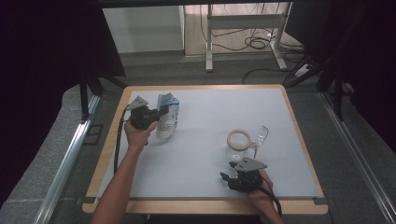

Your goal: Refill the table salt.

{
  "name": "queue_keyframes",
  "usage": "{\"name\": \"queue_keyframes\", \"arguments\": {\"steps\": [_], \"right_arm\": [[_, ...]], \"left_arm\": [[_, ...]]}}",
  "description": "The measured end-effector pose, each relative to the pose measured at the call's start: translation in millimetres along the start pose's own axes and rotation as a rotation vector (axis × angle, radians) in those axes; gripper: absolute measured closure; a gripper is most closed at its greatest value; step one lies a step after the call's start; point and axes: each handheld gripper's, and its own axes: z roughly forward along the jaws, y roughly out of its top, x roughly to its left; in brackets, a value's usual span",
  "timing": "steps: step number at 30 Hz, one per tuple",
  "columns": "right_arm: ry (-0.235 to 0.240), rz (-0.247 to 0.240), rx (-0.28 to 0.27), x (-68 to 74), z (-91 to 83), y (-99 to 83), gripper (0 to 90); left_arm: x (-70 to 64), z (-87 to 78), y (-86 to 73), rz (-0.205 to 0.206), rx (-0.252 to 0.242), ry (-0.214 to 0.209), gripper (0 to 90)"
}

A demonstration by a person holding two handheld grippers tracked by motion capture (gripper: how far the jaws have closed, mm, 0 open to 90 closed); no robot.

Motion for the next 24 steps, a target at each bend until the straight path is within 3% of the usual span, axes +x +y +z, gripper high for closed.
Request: {"name": "queue_keyframes", "arguments": {"steps": [6,14,24], "right_arm": [[0.002,0.004,-0.001,-0.1,0.4,0.7,44.7],[0.015,-0.011,0.002,5.4,5.0,3.7,43.9],[0.006,-0.026,-0.014,10.6,5.8,10.7,41.7]], "left_arm": [[-8.0,-2.4,1.6,-0.001,-0.005,-0.03,89.9],[-27.5,-6.7,5.2,0.033,0.0,-0.07,89.9],[-41.2,-5.8,-1.4,0.025,-0.003,-0.107,89.9]]}}
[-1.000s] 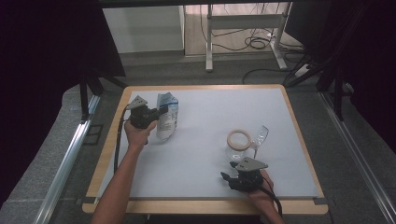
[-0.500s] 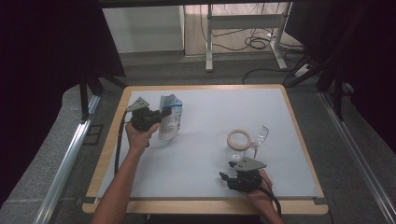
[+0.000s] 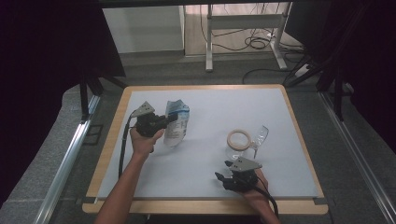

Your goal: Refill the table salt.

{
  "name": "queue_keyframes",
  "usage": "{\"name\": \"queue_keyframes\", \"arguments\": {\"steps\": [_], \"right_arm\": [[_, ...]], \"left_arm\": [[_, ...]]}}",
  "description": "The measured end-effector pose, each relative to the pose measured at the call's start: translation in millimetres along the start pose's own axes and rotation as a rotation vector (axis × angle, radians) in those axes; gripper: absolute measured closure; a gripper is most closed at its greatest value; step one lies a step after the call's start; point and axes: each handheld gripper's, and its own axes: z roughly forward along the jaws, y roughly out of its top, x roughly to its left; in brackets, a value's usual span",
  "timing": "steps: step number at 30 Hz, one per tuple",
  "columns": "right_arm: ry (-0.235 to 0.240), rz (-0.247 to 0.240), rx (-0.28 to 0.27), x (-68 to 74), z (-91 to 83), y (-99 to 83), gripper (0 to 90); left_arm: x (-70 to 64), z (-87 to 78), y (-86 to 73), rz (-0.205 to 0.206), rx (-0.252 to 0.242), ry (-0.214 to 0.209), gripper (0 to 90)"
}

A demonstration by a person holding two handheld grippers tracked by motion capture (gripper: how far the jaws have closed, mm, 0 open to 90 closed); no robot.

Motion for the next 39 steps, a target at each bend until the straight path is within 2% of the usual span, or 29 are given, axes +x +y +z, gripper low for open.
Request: {"name": "queue_keyframes", "arguments": {"steps": [6,10,19,33,39], "right_arm": [[-0.011,0.006,-0.021,1.3,1.5,6.2,41.2],[-0.015,0.002,-0.02,3.3,6.2,8.7,40.7],[-0.031,0.017,-0.042,5.3,13.7,15.2,38.7],[-0.046,0.025,-0.047,11.5,29.1,21.9,36.2],[-0.069,0.021,-0.046,18.0,37.4,26.8,35.1]], "left_arm": [[-9.7,0.5,1.1,0.013,-0.007,-0.022,89.9],[-17.9,0.5,2.9,0.002,-0.019,-0.045,89.9],[-33.7,4.8,6.0,0.011,-0.025,-0.079,89.9],[-47.0,12.3,4.4,0.019,0.001,-0.085,89.9],[-56.9,12.5,9.4,0.027,-0.01,-0.093,89.9]]}}
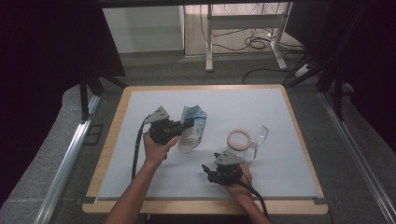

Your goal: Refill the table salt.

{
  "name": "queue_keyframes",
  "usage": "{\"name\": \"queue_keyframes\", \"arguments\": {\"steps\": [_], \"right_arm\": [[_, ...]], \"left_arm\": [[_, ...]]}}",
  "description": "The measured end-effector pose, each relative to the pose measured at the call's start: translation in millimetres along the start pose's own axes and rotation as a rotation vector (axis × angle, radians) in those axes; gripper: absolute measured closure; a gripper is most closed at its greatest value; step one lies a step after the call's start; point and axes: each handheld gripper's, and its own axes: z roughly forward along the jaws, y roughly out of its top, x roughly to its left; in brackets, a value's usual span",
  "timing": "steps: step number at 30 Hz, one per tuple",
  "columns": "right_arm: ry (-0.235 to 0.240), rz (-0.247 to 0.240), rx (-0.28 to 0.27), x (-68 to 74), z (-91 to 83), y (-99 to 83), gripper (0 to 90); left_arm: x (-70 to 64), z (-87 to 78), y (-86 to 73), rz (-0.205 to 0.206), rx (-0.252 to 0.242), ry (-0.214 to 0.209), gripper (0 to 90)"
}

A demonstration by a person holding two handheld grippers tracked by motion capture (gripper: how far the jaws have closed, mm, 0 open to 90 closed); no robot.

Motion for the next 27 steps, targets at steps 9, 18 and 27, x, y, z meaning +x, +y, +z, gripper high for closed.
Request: {"name": "queue_keyframes", "arguments": {"steps": [9,18,27], "right_arm": [[-0.084,-0.041,0.01,13.9,13.3,10.7,33.1],[-0.113,0.005,-0.006,15.4,24.5,20.1,33.4],[-0.132,0.008,-0.028,18.8,36.1,24.6,33.6]], "left_arm": [[-16.8,-2.7,7.2,0.017,-0.014,-0.03,89.8],[-23.9,-4.4,6.8,0.015,-0.014,-0.045,89.8],[-29.1,-6.2,7.6,0.011,-0.014,-0.069,89.8]]}}
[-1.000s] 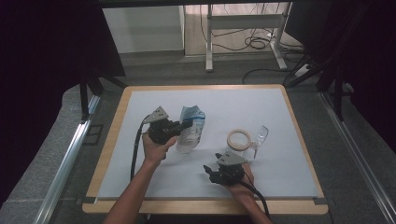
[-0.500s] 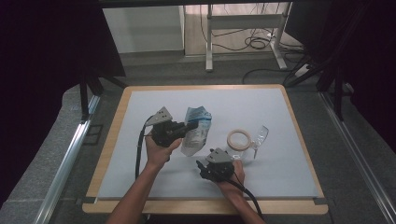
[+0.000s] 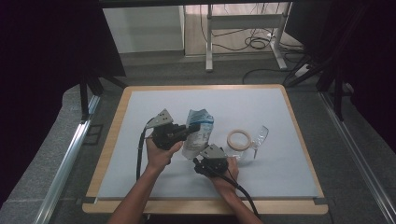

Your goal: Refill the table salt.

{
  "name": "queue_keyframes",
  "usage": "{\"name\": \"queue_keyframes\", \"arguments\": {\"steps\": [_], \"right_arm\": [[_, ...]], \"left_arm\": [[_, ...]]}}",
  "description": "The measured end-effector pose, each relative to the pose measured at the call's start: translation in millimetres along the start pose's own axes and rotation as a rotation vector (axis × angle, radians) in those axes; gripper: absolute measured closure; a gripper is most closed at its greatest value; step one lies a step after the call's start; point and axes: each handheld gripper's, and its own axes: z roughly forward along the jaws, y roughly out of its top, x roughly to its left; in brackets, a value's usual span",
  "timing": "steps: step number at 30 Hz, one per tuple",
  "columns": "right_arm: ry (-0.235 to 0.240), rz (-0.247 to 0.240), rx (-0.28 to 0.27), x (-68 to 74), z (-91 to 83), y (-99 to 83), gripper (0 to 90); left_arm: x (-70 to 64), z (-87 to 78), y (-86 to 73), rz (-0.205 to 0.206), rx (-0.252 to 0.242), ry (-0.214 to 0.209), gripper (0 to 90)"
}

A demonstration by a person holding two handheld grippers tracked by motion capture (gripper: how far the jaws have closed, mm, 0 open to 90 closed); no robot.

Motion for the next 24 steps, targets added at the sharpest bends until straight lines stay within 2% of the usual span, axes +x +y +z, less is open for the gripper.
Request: {"name": "queue_keyframes", "arguments": {"steps": [4,9,12,15,24], "right_arm": [[0.015,-0.011,-0.013,0.0,3.1,0.9,33.7],[0.025,-0.044,-0.028,0.2,1.1,1.1,39.3],[0.032,-0.038,-0.032,-2.6,-0.5,-1.2,42.5],[0.032,-0.046,-0.038,-4.2,-2.1,-3.5,43.2],[0.05,-0.025,-0.037,-5.8,-8.1,-7.1,45.7]], "left_arm": [[-2.1,2.6,0.3,-0.001,0.005,-0.009,89.8],[-4.7,9.3,0.2,-0.002,0.014,-0.023,89.8],[-4.8,13.7,0.5,-0.001,0.021,-0.024,89.8],[-4.1,18.2,1.3,-0.004,0.034,-0.029,89.7],[-7.6,32.2,7.0,0.004,0.081,-0.047,89.7]]}}
